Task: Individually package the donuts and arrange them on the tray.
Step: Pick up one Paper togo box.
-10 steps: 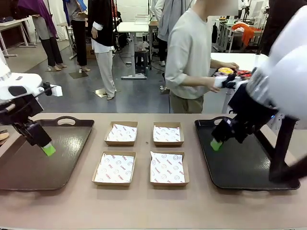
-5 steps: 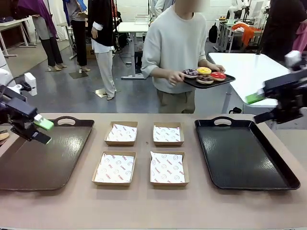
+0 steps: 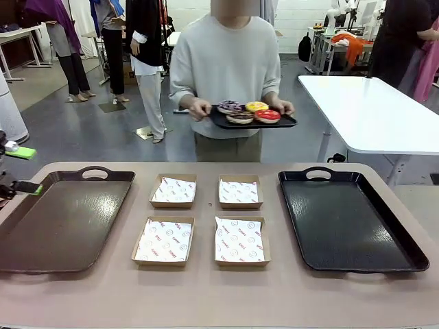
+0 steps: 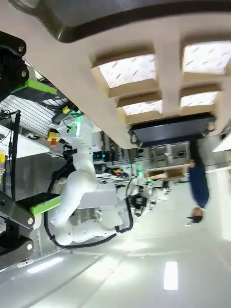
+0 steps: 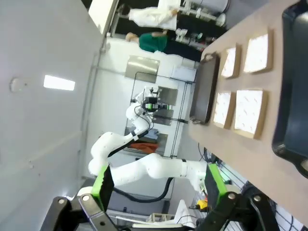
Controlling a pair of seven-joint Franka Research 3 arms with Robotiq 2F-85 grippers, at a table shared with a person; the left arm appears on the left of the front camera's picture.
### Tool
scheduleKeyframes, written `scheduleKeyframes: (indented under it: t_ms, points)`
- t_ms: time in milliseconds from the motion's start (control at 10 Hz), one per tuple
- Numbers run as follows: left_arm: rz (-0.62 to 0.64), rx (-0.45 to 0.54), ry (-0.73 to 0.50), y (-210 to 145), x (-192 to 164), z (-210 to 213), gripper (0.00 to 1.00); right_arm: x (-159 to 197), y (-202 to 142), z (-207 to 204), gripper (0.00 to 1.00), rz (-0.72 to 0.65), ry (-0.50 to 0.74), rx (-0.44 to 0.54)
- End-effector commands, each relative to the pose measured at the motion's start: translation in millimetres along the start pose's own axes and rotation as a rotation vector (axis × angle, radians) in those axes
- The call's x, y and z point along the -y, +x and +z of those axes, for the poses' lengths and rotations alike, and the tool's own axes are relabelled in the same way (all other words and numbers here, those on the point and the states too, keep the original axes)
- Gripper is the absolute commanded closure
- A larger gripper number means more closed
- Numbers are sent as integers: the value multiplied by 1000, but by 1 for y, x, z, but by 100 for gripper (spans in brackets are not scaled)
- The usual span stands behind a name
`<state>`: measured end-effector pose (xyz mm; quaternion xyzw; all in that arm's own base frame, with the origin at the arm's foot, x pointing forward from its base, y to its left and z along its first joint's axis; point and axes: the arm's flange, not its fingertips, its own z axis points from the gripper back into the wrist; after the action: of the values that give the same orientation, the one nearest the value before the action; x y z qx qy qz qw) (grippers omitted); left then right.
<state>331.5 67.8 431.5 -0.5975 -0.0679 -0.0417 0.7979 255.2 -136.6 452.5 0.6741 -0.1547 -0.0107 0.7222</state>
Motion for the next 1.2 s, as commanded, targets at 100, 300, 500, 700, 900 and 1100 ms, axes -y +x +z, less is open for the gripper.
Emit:
scheduleKeyframes:
  t_ms: [100,300,500,700,900,1100]
  points:
    - [39,69,0,-17,-9,26,0,35,-46,-19,0,-15,-68,-95]
    - [79,95,12,-25,-21,38,0,42,-50,-13,0,-41,-75,-88]
    - [97,116,23,-30,-26,46,0,38,-50,-16,0,-25,-79,-96]
    - [91,104,17,-34,-25,50,0,28,-45,-27,0,-4,-104,-114]
    - [93,132,11,-26,-27,48,0,36,-20,7,0,-48,-83,-93]
    - [93,132,11,-26,-27,48,0,36,-20,7,0,-48,-83,-93]
